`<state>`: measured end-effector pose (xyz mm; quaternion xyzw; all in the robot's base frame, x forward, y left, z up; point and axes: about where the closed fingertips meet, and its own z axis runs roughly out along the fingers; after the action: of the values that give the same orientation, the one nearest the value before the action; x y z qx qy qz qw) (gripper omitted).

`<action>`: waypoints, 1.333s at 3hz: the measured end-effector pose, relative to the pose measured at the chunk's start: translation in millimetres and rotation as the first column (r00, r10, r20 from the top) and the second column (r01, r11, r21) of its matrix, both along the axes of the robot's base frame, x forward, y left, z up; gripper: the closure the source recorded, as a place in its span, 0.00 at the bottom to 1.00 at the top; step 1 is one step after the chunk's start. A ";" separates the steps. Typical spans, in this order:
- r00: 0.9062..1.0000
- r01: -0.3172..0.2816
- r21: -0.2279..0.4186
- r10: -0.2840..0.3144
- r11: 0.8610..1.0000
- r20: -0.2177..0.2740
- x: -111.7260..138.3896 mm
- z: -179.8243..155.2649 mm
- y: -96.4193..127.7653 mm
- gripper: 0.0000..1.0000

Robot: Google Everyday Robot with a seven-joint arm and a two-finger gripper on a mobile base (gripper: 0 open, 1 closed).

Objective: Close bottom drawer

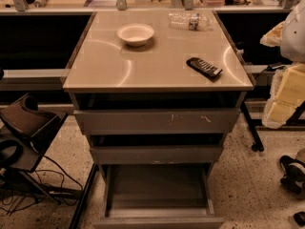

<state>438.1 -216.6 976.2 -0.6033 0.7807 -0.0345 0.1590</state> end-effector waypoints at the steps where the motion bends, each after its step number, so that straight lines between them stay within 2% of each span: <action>1: 1.000 0.000 0.000 0.000 1.000 0.000 0.0 -0.1 0.0 0.00; 2: 1.000 -0.007 0.024 0.007 1.000 -0.004 1.1 -21.5 5.0 0.00; 3: 1.000 -0.027 0.102 0.028 0.994 -0.008 -8.7 -67.1 31.4 0.00; 4: 0.997 -0.036 0.169 0.046 0.985 -0.055 -23.4 -132.0 57.2 0.00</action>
Offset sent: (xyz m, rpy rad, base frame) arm 0.0036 0.0114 -0.0615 0.0638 0.0307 0.0185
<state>414.8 -159.4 844.2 -0.6045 0.7726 0.0522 0.1870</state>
